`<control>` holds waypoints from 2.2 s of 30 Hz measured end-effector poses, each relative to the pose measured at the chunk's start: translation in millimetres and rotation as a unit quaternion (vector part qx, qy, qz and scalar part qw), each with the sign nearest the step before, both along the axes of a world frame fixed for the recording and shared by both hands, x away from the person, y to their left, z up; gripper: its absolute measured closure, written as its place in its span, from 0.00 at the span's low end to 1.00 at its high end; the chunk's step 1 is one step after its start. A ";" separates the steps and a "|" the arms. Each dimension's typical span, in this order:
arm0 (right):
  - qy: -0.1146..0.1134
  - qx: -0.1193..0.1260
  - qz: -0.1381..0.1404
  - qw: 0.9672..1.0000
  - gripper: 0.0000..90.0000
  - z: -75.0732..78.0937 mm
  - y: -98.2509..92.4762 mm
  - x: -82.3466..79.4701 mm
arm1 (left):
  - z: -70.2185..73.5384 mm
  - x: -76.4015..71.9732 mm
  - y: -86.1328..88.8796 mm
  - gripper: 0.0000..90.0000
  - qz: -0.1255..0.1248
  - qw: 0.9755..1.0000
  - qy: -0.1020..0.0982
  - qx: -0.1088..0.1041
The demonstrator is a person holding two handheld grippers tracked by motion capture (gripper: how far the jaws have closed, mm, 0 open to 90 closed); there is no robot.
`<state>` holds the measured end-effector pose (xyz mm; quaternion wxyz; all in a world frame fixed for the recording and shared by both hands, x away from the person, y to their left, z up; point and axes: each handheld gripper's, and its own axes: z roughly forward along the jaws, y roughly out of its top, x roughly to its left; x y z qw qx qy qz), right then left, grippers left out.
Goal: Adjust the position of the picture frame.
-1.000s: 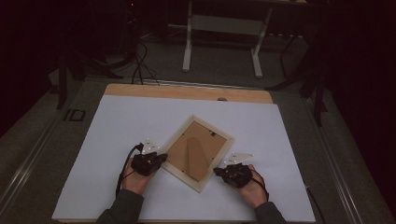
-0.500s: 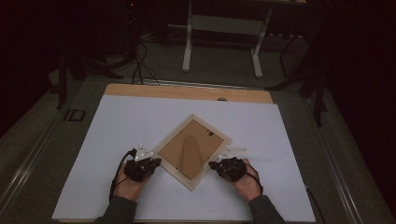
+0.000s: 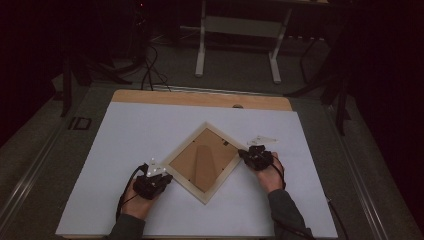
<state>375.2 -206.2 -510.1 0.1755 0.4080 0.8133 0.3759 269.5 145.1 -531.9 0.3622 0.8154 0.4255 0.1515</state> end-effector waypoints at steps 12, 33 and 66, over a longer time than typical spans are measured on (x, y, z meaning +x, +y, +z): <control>0.000 0.002 -0.061 0.998 1.00 -1.6 -6.0 34.3 | -1.1 -4.0 -4.1 1.00 -0.013 1.000 0.006 0.015; 0.050 -0.010 -0.069 0.996 1.00 -13.2 -10.8 51.0 | -2.4 -0.7 -11.1 1.00 -0.016 1.000 0.007 0.016; 0.068 -0.016 -0.052 0.996 1.00 -14.8 -24.8 25.3 | -1.3 49.2 -10.7 1.00 0.044 0.999 0.006 0.028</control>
